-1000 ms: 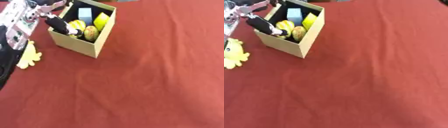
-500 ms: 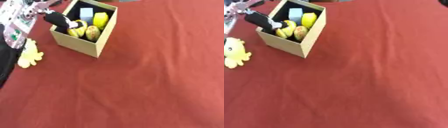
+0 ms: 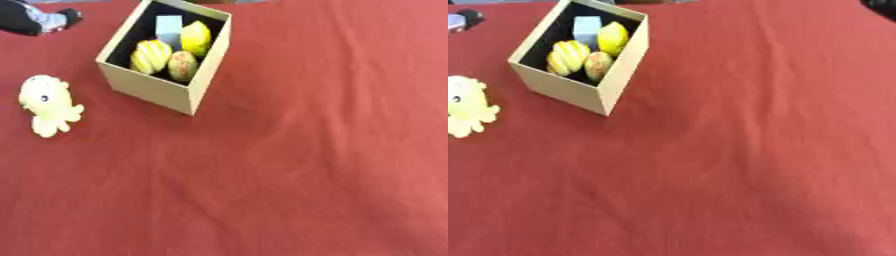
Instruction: Pick up objects on the table and place them in the box.
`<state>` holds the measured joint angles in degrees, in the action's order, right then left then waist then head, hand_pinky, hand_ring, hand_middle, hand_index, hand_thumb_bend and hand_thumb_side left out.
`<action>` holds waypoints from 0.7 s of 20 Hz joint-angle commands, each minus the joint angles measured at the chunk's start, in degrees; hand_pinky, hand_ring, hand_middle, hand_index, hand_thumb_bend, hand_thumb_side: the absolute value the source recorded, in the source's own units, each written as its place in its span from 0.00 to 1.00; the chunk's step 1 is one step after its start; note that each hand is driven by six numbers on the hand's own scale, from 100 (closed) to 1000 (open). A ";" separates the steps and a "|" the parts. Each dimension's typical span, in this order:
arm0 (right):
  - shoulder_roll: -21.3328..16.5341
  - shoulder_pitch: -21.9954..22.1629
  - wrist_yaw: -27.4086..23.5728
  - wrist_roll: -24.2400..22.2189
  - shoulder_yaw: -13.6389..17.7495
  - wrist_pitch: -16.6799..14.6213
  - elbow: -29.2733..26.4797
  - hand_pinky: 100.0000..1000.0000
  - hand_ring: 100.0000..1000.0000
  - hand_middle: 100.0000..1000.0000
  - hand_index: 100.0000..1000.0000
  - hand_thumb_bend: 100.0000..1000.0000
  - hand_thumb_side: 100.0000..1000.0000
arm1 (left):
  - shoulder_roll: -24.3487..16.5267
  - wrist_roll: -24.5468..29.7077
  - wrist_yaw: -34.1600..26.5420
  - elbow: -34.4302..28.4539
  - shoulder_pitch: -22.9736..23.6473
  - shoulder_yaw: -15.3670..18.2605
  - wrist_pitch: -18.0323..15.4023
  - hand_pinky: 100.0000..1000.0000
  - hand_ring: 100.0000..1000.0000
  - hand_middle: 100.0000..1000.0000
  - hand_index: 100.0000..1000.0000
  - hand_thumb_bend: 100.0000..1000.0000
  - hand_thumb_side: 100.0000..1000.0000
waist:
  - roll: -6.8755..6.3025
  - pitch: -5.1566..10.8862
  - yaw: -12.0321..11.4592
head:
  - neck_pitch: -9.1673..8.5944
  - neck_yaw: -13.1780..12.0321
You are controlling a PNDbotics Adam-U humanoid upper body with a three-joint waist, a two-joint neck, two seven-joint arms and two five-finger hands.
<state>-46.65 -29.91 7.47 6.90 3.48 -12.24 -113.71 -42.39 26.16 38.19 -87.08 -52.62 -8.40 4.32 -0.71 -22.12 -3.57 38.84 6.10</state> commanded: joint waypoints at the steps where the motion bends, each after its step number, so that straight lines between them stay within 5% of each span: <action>1: -1.86 -0.45 0.28 0.35 0.80 0.03 -0.89 0.84 0.87 0.63 0.76 0.00 0.57 | -4.03 1.63 -1.87 -0.96 0.81 1.41 -0.05 0.84 0.82 0.82 0.89 0.45 0.42 | 0.26 1.49 -0.10 | 0.12 0.12; 14: -1.41 -0.04 0.26 0.65 0.97 0.23 -0.89 0.84 0.87 0.63 0.76 0.00 0.58 | -3.92 6.66 0.62 10.05 3.70 -1.31 -2.77 0.86 0.86 0.86 0.89 0.50 0.36 | 1.51 1.34 0.44 | -0.55 -3.84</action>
<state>-46.65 -29.66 7.64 7.20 3.55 -12.03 -113.71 -44.86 32.56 38.39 -77.64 -48.35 -10.06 1.70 0.87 -22.12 -3.17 38.75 2.67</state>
